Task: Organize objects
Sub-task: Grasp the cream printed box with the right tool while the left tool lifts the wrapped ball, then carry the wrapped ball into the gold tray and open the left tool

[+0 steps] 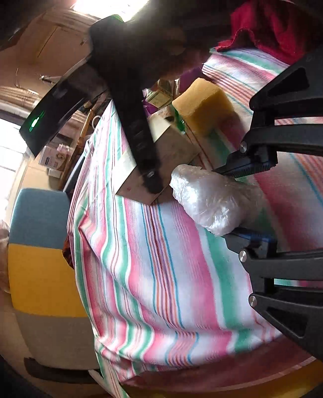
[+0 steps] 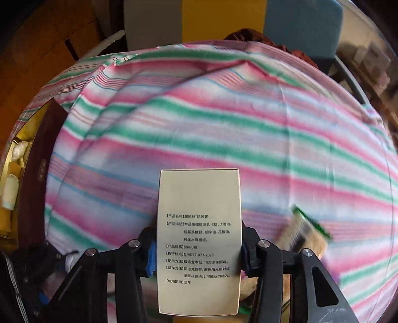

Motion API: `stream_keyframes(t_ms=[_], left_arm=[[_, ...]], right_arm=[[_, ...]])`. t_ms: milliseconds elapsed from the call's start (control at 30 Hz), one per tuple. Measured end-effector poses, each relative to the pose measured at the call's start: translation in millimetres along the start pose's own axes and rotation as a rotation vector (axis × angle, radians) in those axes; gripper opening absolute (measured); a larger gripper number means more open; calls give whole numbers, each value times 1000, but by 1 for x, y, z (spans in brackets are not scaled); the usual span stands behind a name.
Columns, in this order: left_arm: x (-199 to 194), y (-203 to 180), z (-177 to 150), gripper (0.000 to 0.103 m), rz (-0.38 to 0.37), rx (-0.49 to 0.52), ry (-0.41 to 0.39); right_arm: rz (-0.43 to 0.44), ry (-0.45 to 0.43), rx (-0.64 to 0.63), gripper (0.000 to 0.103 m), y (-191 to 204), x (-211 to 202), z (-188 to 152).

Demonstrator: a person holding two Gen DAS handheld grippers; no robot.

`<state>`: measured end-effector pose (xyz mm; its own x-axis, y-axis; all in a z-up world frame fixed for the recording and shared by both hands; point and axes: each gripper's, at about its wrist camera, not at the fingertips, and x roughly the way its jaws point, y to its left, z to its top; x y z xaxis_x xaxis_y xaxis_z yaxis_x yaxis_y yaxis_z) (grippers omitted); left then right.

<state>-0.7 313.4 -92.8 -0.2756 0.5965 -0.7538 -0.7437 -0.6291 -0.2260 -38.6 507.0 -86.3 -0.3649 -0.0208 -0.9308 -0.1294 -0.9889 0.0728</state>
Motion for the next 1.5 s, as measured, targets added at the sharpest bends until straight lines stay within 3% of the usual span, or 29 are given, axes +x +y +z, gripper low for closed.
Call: stream_keyframes(t_ms=[233,467,700,900,1167,1233,1433,1500], left_arm=[[-52,-7,-3,35,6,19,-47],[-102,10,-11,35,76,-20,-94],[-153,65,-7,35,161,-150,-162],[-184,149,10,35,244,-309,-162],[-159,264,18,35,268,-565,-30],[-148,284,18,35,308,-608,-10],[-112,318,18,41,338,-626,85],[-109,322,15,44,393,-635,109]], right_arm=[[-1,-25,28,51,12,2,-28],[-1,-74,49,52,8,2,-33],[5,-99,45,53,10,8,-33],[-35,-110,-3,52,18,8,-32],[-42,-116,-14,52,19,9,-32],[-46,-118,-17,52,20,9,-33],[-49,-119,-22,52,20,10,-32],[-48,-120,-22,52,21,10,-33]])
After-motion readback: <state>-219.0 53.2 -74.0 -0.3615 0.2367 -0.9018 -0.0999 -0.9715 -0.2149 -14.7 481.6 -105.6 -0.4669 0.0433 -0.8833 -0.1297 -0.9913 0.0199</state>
